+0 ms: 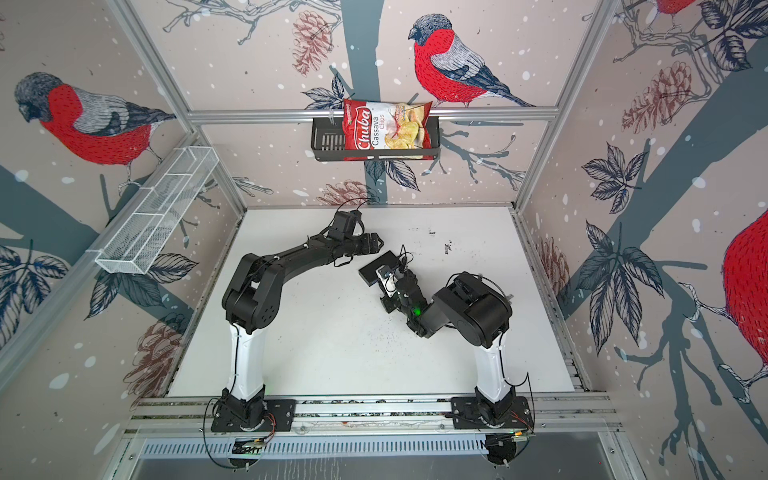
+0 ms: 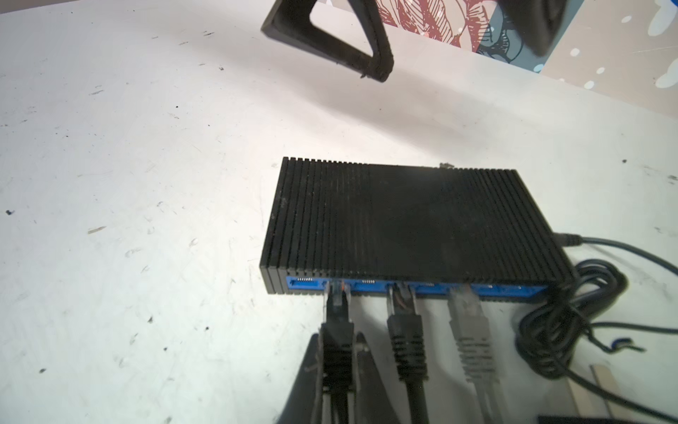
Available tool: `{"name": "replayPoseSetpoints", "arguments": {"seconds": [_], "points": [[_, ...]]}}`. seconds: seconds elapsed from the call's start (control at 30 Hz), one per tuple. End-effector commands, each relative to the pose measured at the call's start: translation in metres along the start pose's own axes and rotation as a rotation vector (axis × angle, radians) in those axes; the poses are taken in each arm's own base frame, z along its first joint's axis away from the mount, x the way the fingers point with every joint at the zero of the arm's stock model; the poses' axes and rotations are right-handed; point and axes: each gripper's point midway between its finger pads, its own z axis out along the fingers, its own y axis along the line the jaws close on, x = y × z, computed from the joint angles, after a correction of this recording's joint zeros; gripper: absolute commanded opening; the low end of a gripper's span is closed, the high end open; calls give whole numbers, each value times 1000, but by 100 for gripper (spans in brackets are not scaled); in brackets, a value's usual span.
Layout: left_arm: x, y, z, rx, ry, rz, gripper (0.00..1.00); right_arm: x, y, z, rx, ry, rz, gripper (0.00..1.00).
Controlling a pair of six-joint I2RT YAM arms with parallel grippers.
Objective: Insert the plug into the switch port
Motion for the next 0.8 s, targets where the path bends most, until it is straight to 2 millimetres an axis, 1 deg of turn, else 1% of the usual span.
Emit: {"name": "replayPoseSetpoints", "arguments": {"seconds": [0.0,0.03,0.07,0.1,0.2,0.27,0.3,0.37,0.47,0.57,0.63,0.77], "points": [[9,16,6,-82,56,35,58,-14,-1,-1,6,-54,-7,1],[9,19,9,-91,66,39,44,-14,-1,-1,7,-53,-7,1],[10,20,11,-97,72,43,35,-13,-1,-1,6,-52,-7,1],[11,22,15,-103,81,45,30,-13,-1,-1,6,-51,-7,1],[15,24,24,-107,98,50,23,-12,-1,-1,6,-49,-7,1],[18,25,29,-111,109,51,19,-12,-1,0,5,-50,-7,1],[20,26,31,-114,114,51,16,-13,-1,1,5,-51,-7,1],[27,27,36,-113,129,49,14,-13,-1,2,5,-50,-4,1],[43,26,42,-106,156,47,8,-13,-1,4,6,-49,0,1],[57,20,45,-99,175,49,5,-13,-1,4,10,-49,2,1],[66,17,46,-91,186,49,0,-13,-3,5,14,-49,6,1],[79,11,46,-77,206,54,0,-17,-4,6,20,-51,8,1]]}}
